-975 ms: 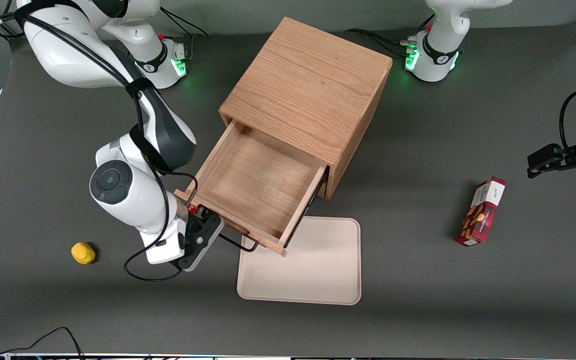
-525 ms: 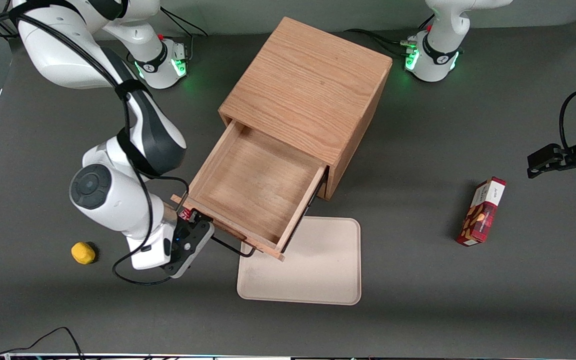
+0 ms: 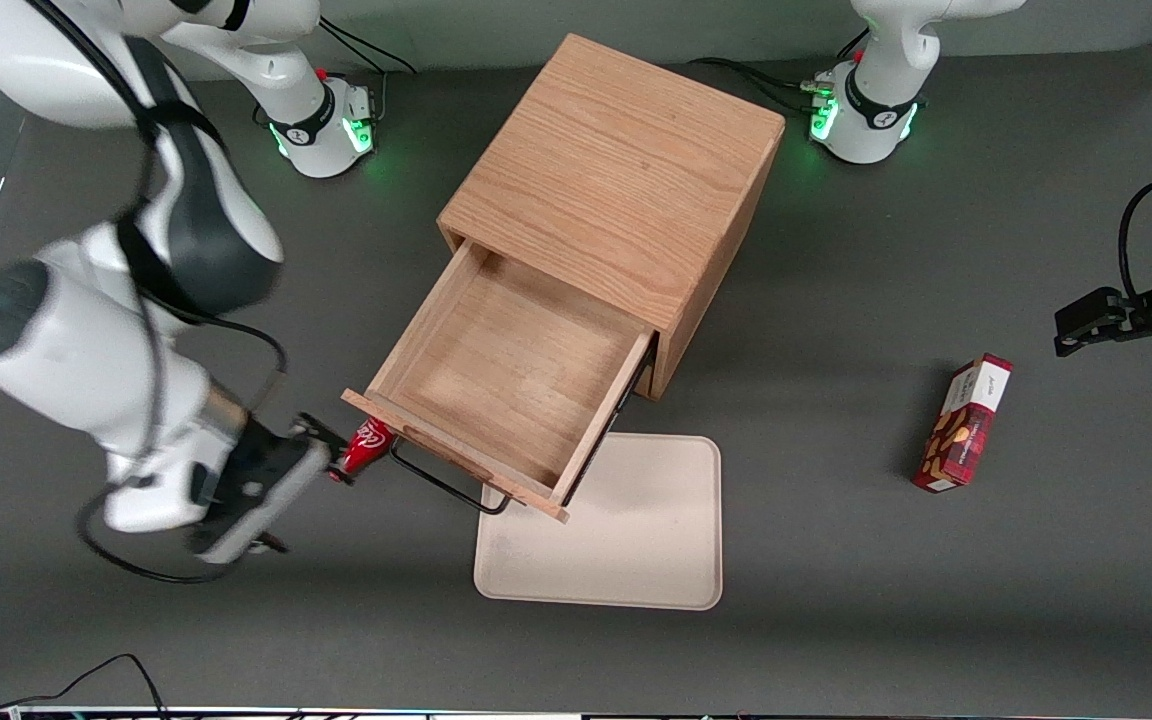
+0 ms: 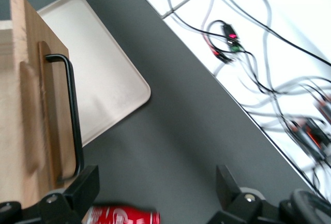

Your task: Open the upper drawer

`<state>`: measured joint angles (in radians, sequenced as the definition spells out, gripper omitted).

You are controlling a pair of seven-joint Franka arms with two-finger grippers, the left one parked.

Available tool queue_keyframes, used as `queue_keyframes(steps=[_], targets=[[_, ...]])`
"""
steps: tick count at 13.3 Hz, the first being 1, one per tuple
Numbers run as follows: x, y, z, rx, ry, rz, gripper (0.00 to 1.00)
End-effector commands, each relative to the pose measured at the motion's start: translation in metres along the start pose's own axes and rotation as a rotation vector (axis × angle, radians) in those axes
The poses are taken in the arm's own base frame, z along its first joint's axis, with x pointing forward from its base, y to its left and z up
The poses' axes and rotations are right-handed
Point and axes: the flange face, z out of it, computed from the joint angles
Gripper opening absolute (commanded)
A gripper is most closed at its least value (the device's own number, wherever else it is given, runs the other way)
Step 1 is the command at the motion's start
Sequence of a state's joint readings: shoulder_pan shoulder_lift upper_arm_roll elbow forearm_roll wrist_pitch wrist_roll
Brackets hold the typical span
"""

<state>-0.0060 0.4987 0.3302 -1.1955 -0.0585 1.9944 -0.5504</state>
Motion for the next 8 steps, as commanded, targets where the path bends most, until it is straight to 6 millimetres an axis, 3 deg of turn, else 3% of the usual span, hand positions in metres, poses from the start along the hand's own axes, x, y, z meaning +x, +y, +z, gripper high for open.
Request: queue_keyframes(steps=[1, 3, 5, 8], targets=[[-0.076, 0.004, -0.064, -0.009, -0.074, 0.093, 1.00], [-0.128, 0.013, -0.089, 0.027, -0.177, 0.303, 1.00], [-0.163, 0.010, -0.121, 0.044, -0.262, 0.556, 1.00], [-0.192, -0.024, -0.142, 0.005, -0.338, 0.735, 1.00]])
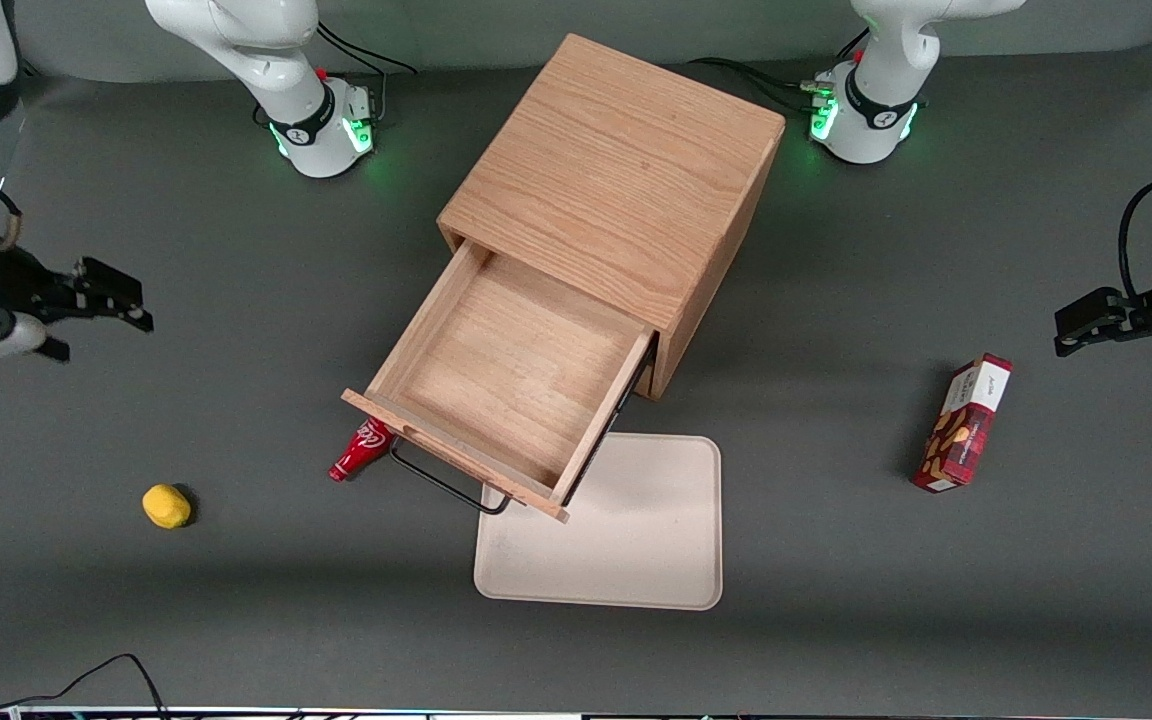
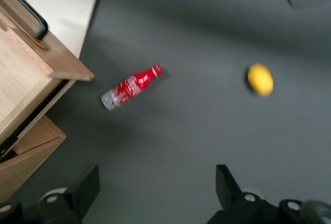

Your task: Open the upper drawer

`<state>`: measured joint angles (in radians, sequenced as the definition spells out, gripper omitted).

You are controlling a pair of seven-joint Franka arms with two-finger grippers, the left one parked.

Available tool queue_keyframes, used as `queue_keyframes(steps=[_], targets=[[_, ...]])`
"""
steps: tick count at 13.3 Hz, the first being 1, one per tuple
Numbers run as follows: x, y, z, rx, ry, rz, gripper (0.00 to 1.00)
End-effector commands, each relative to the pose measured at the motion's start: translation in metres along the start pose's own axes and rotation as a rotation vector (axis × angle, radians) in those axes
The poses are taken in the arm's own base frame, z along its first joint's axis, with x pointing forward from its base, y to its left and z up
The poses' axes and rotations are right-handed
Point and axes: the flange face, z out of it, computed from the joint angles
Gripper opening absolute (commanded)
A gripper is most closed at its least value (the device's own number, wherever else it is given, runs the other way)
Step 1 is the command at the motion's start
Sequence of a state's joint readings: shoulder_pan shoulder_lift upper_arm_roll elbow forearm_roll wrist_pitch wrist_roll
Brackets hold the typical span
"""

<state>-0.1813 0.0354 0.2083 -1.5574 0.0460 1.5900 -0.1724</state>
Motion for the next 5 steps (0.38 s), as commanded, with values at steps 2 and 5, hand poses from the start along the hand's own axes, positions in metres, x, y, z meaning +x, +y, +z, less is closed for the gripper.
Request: queue_keyframes(steps=[2, 5], targets=[[-0.0436, -0.0131, -0.0050, -0.083, -0.010, 0.101, 1.00], [-0.0402, -0.0127, -0.0031, -0.095, 0.002, 0.098, 1.00]])
